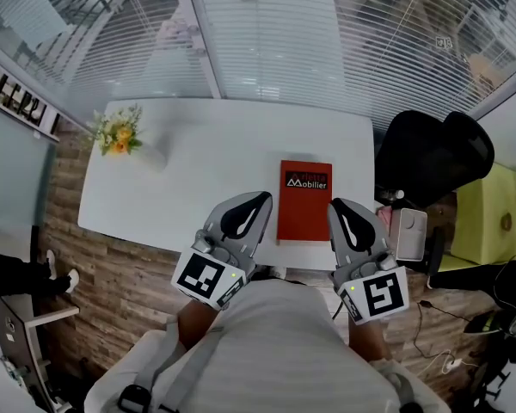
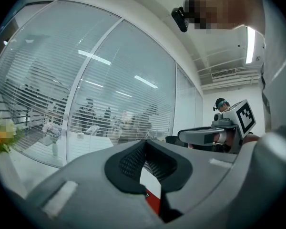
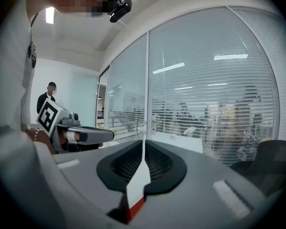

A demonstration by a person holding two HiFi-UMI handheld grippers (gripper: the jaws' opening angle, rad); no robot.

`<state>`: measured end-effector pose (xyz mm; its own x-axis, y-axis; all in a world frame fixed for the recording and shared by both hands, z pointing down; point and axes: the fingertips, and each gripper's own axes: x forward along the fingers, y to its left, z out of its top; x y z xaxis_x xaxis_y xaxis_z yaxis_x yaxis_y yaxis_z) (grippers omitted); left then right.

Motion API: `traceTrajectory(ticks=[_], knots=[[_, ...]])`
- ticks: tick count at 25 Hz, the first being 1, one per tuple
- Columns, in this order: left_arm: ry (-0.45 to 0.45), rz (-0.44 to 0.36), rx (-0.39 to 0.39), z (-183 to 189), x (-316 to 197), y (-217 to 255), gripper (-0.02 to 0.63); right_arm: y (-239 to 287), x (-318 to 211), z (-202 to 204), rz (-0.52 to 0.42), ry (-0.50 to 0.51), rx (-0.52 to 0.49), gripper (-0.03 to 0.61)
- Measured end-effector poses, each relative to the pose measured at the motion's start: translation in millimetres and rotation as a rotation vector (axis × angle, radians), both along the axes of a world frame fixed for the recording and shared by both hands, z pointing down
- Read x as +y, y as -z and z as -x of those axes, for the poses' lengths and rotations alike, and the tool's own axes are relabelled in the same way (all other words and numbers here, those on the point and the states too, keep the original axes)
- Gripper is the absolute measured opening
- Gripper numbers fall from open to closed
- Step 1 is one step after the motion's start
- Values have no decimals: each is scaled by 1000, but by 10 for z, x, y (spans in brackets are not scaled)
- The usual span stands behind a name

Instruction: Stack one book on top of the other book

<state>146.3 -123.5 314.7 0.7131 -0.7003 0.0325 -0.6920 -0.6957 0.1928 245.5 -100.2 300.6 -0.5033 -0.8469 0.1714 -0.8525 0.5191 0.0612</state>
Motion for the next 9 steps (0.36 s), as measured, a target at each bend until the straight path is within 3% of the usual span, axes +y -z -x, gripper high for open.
traceTrajectory(ticks=[9], knots=[[-3, 0, 0, -8, 8, 11, 6, 12, 9, 1, -3, -3, 1, 21]])
